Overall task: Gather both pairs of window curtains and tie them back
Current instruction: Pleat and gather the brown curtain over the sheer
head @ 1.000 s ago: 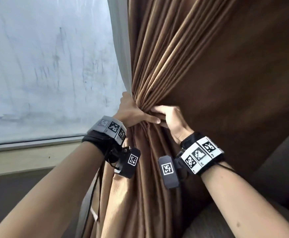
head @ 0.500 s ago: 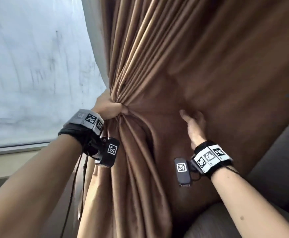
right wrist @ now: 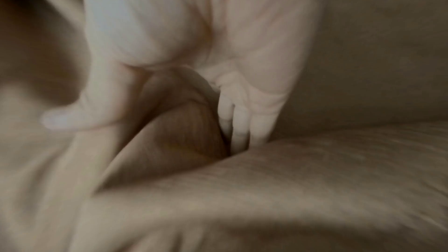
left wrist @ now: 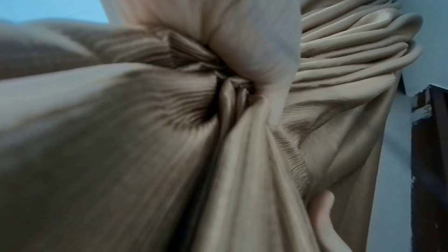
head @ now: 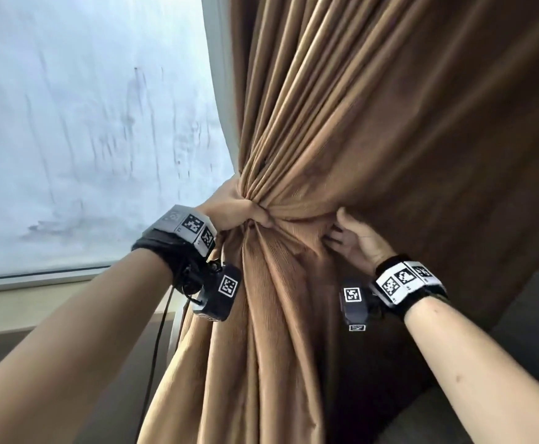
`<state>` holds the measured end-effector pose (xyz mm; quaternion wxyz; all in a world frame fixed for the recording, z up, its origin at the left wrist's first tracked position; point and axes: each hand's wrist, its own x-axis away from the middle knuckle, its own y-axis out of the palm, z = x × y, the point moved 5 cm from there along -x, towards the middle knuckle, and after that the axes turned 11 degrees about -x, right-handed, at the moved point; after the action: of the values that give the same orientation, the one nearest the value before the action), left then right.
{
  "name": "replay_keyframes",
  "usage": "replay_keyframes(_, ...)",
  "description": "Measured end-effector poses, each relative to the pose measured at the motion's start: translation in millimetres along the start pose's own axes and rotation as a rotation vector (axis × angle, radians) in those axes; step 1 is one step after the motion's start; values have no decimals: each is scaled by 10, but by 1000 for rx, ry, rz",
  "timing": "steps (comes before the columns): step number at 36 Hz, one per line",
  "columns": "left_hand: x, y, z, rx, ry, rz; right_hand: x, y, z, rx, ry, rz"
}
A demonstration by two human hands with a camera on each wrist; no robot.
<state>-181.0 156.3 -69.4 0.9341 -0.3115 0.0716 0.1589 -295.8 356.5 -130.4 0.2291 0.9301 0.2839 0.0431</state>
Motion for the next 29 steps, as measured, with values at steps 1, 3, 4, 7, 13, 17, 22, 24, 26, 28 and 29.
replay_keyframes(1,-1,5,-4,3,-2,-2,3,96,4,28,-1,-39)
replay_keyframes(3,-5,13,-17,4,-4,-2,-40,245,25,100,-8,-45)
replay_keyframes(4,-6,12,-24,6,-3,4,-69,293,22,142,-35,-15)
replay_keyframes(7,-6,0,-37,13,1,38,-104,376,-40,238,-164,143)
replay_keyframes(13,-72,9,-100,17,-25,116,21,496,-132,414,-444,376)
replay_keyframes(17,-117,77,-161,18,-84,175,261,545,-220,608,-690,461)
replay_keyframes(22,-151,160,-159,15,-80,256,383,590,-179,501,-549,263)
replay_keyframes(24,-152,195,-150,0,-71,263,385,647,-179,526,-531,198)
replay_keyframes(26,-142,226,-133,-27,-63,240,362,714,-156,585,-488,150)
replay_keyframes(28,-132,250,-111,-32,-51,198,312,715,-120,560,-415,140)
replay_keyframes(29,-133,258,-99,-26,-34,181,294,703,-109,523,-375,131)
